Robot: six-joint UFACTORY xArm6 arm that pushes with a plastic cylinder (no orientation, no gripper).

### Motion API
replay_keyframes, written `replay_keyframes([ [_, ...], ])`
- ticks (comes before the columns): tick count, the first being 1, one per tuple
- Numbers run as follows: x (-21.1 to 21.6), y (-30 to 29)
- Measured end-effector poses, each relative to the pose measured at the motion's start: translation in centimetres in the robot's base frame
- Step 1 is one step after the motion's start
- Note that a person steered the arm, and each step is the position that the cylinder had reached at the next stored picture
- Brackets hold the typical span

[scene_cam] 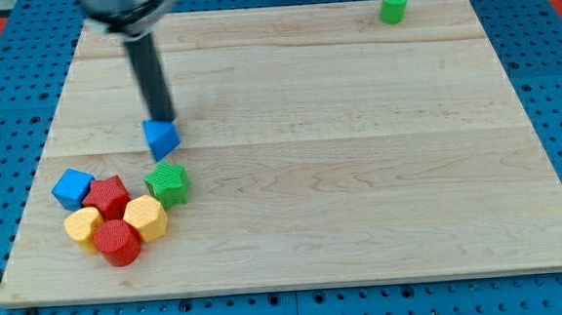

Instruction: Move the green circle to the top of the green star

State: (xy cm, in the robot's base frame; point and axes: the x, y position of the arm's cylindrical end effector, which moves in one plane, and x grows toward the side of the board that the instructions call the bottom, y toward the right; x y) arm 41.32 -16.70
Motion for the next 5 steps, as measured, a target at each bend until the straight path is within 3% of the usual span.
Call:
replay_keyframes([
  [1, 2.1, -2.1],
  [2, -1.8, 2.9],
  [3, -5.6, 4.4],
  [4, -7.0, 8.1],
  [5, -6.7, 8.1],
])
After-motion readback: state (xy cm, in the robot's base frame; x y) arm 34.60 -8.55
